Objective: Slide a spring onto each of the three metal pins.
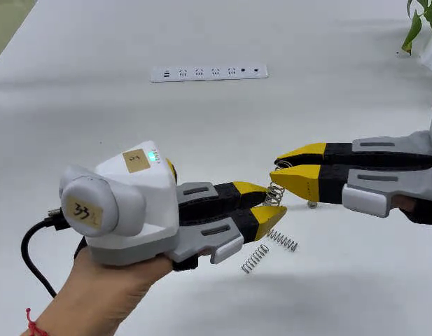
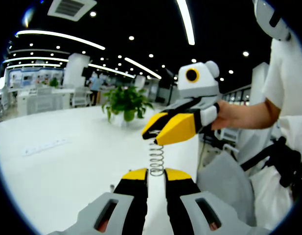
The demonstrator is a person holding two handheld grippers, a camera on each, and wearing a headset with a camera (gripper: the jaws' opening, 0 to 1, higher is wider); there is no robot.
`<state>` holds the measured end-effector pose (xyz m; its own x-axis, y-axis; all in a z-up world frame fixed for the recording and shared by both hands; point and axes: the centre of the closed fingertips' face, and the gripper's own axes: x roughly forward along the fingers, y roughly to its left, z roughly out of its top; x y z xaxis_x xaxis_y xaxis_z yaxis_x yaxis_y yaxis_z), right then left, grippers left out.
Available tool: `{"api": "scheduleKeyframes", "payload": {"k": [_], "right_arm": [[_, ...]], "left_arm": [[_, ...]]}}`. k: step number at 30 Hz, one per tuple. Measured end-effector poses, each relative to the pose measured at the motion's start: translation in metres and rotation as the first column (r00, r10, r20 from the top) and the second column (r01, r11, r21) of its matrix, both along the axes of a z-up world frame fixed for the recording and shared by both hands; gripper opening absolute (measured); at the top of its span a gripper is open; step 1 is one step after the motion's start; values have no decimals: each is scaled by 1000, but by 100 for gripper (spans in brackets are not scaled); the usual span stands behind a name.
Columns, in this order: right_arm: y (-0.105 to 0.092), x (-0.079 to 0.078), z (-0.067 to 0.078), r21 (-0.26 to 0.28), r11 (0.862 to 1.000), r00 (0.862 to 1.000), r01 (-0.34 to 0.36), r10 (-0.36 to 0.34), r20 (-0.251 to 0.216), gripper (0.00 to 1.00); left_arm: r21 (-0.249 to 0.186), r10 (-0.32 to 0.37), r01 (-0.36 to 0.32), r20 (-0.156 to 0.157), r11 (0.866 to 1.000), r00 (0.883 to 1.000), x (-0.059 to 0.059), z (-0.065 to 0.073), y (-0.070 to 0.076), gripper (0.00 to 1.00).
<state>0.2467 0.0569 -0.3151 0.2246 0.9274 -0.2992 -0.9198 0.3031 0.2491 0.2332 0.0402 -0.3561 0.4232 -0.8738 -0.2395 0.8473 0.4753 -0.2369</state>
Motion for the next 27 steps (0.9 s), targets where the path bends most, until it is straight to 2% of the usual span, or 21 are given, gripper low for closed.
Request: {"api": "scheduleKeyframes", "payload": {"k": [18,23,27], "right_arm": [[2,-3,-2,-80,996,996,-45,50,71,11],[3,-4,-1,-98,994,994,-54,62,85,11],[3,-5,-1,-110,992,994,-57,67,85,11]], "left_arm": [[9,-12,12,1,1000,1000,-1,-2,-1,11],[4,-15,15,-1,1000,1000,-1,-2,-1,11],[7,-24,24,9,1000,1000,-1,-2,-2,11]]}}
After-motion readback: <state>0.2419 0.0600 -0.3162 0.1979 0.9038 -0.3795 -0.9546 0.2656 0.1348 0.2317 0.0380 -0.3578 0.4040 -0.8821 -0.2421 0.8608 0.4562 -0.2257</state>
